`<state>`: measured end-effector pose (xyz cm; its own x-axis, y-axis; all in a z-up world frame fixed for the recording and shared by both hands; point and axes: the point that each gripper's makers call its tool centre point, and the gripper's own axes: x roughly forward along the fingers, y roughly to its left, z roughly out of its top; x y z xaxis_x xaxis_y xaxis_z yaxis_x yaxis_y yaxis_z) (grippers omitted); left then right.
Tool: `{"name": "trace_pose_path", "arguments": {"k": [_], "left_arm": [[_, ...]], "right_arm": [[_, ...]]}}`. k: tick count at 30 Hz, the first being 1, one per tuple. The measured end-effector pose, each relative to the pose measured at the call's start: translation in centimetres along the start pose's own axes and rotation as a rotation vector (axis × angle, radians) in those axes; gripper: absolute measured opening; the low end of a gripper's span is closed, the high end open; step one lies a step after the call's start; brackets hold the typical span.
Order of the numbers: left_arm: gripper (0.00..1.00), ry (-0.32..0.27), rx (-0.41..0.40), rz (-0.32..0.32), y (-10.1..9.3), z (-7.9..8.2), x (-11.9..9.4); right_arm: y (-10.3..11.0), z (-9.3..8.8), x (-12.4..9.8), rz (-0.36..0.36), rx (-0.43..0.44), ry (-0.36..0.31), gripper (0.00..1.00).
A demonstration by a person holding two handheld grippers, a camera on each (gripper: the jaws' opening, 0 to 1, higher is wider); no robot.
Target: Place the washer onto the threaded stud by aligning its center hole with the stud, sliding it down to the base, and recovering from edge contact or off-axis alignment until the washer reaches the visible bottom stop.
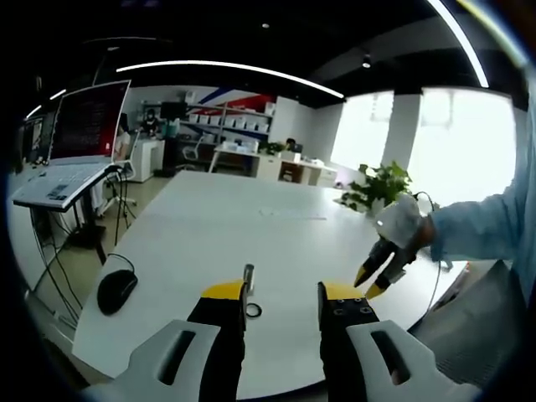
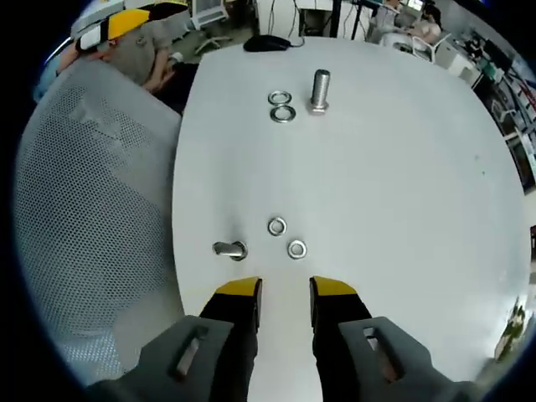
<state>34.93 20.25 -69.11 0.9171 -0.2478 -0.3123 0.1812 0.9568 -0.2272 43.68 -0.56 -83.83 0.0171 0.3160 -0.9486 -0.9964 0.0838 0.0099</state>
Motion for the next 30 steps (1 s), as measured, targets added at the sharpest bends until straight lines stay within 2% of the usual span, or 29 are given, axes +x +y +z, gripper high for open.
{"name": "trace_pose_path", "arguments": {"k": [8,14,30], "left_arm": [[0.31,0.002,-0.005,-0.002,0.0,-0.1,0.0],[0.31,0.0,-0.011,-0.004,0.0,-0.1,0.0],[0.31,0.008,-0.005,-0.003,0.0,-0.2,0.1]], "right_arm": [[-0.5,0.7,1.6,-0.012,0.01,-0.026,0.24],[-0.6,0.4,2.8,-0.018,0.005,-0.008,0.24],[-0.7,1.4,4.0,0.0,0.039,-0.023,0.23]]}}
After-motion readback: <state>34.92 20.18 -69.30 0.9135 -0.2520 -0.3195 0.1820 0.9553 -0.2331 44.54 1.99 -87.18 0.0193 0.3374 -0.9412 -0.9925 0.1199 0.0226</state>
